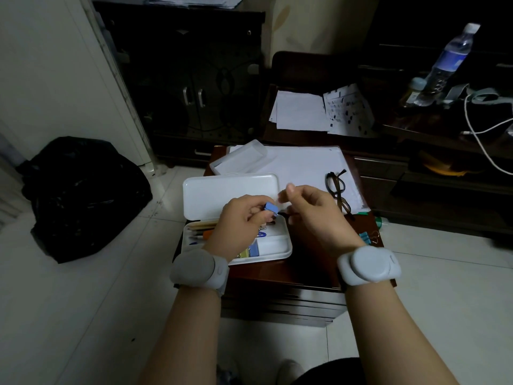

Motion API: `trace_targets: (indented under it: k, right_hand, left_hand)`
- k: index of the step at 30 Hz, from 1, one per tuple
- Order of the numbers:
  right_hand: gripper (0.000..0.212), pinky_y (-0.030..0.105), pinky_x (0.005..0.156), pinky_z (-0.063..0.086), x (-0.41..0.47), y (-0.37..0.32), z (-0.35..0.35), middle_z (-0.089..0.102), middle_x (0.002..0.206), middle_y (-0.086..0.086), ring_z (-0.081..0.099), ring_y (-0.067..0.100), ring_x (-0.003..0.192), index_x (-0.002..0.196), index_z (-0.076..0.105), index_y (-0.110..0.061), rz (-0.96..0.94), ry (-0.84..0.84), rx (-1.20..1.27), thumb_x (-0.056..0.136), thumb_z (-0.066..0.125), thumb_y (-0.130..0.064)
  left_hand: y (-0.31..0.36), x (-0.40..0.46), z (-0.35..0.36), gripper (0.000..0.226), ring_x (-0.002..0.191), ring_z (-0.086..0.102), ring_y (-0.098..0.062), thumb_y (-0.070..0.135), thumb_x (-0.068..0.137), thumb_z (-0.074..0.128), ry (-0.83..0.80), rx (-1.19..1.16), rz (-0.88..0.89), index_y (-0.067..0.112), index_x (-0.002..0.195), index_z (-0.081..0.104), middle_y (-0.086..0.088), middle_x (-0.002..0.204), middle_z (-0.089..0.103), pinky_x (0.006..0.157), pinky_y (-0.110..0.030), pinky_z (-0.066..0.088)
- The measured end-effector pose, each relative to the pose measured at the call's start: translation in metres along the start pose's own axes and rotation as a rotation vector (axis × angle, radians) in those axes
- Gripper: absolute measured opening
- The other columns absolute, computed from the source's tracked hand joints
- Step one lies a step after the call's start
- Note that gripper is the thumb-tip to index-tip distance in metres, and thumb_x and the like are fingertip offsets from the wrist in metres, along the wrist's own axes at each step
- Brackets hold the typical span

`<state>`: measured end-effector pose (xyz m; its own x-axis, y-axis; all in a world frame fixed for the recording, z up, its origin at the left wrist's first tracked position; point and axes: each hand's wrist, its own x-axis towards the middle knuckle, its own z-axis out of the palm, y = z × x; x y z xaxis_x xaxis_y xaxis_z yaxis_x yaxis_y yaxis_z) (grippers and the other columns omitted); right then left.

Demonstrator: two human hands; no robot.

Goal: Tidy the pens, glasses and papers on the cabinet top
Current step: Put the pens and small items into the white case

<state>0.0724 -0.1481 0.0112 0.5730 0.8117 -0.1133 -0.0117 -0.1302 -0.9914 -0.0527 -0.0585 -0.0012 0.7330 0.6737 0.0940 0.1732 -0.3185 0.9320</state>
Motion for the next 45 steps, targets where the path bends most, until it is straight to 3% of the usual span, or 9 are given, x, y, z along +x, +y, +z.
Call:
trace_targets:
  k: [7, 11, 16, 19, 23, 28, 34, 41, 45]
  right_hand:
    - [0.02, 0.014, 0.061, 0.049, 0.0, 0.008, 0.001, 0.068, 0.085, 0.013, 0.06, 0.009, 0.066, 0.101, 0.067, 0.001, 0.06, -0.16, 0.023, 0.085, 0.066, -0.011]
    - [0.024, 0.015, 0.064, 0.049, 0.001, 0.01, -0.003, 0.068, 0.078, 0.01, 0.058, 0.009, 0.064, 0.101, 0.069, 0.002, 0.098, -0.208, 0.015, 0.083, 0.068, -0.013]
    - [0.025, 0.013, 0.061, 0.049, 0.002, 0.012, -0.005, 0.068, 0.095, 0.025, 0.058, 0.019, 0.078, 0.102, 0.069, 0.002, 0.112, -0.215, 0.042, 0.084, 0.067, -0.014]
    - [0.024, 0.011, 0.059, 0.047, 0.001, 0.011, -0.005, 0.07, 0.091, 0.017, 0.057, 0.01, 0.07, 0.1, 0.069, 0.005, 0.131, -0.263, 0.059, 0.087, 0.063, -0.014]
    - [0.012, 0.012, 0.057, 0.047, 0.001, 0.009, -0.006, 0.072, 0.073, -0.001, 0.06, 0.001, 0.058, 0.093, 0.07, -0.004, 0.158, -0.289, 0.176, 0.088, 0.059, -0.008]
    - [0.01, 0.011, 0.056, 0.047, 0.001, 0.009, -0.003, 0.07, 0.066, -0.002, 0.054, 0.004, 0.049, 0.089, 0.071, -0.005, 0.099, -0.229, 0.118, 0.086, 0.062, -0.006]
    - [0.005, 0.021, 0.061, 0.042, 0.003, 0.01, -0.002, 0.062, 0.061, 0.001, 0.045, 0.012, 0.05, 0.079, 0.069, -0.008, 0.05, -0.094, 0.101, 0.083, 0.067, -0.007]
    - [0.008, 0.023, 0.058, 0.045, 0.005, 0.012, 0.003, 0.056, 0.051, -0.007, 0.047, 0.015, 0.047, 0.075, 0.066, -0.008, 0.038, 0.008, 0.091, 0.082, 0.069, -0.006]
    - [0.006, 0.017, 0.053, 0.048, 0.005, 0.013, 0.007, 0.052, 0.059, 0.003, 0.049, 0.014, 0.048, 0.081, 0.063, -0.005, 0.006, 0.003, 0.008, 0.082, 0.069, -0.006]
  left_hand:
    - [-0.002, -0.001, -0.002, 0.026, 0.074, 0.062, -0.001, -0.004, 0.085, 0.057, -0.044, 0.059, 0.057, 0.011, 0.101, 0.07, -0.01, 0.091, 0.058, 0.079, -0.014, 0.05]
    - [-0.004, -0.001, -0.005, 0.03, 0.074, 0.064, -0.014, -0.002, 0.087, 0.056, -0.085, 0.064, 0.086, 0.017, 0.105, 0.071, -0.014, 0.088, 0.057, 0.08, -0.025, 0.055]
    - [-0.003, -0.002, -0.004, 0.042, 0.072, 0.063, -0.009, -0.002, 0.089, 0.055, -0.111, 0.035, 0.087, 0.034, 0.11, 0.061, -0.001, 0.086, 0.055, 0.077, -0.019, 0.053]
    - [-0.002, -0.002, -0.004, 0.043, 0.071, 0.063, -0.004, -0.006, 0.088, 0.055, -0.109, -0.026, 0.058, 0.023, 0.119, 0.056, 0.001, 0.086, 0.058, 0.076, -0.016, 0.054]
    - [0.003, -0.002, -0.007, 0.033, 0.076, 0.067, -0.018, -0.004, 0.084, 0.061, -0.06, -0.168, -0.059, 0.009, 0.114, 0.064, -0.008, 0.087, 0.068, 0.073, -0.019, 0.056]
    - [0.001, -0.002, -0.008, 0.019, 0.068, 0.065, -0.019, -0.001, 0.08, 0.068, -0.031, -0.147, -0.14, 0.003, 0.096, 0.061, -0.011, 0.078, 0.065, 0.069, -0.026, 0.056]
    - [-0.005, 0.001, -0.008, 0.006, 0.053, 0.061, -0.008, 0.001, 0.085, 0.063, -0.025, -0.061, -0.128, 0.004, 0.086, 0.069, -0.01, 0.067, 0.065, 0.058, -0.016, 0.053]
    - [-0.005, 0.001, -0.006, 0.016, 0.061, 0.061, -0.007, 0.015, 0.092, 0.056, -0.025, -0.024, -0.128, 0.012, 0.085, 0.071, -0.011, 0.069, 0.066, 0.063, -0.015, 0.053]
    - [-0.006, 0.001, -0.005, 0.011, 0.063, 0.063, -0.012, 0.009, 0.088, 0.062, 0.022, 0.031, -0.129, 0.008, 0.089, 0.073, -0.01, 0.074, 0.069, 0.068, -0.022, 0.055]
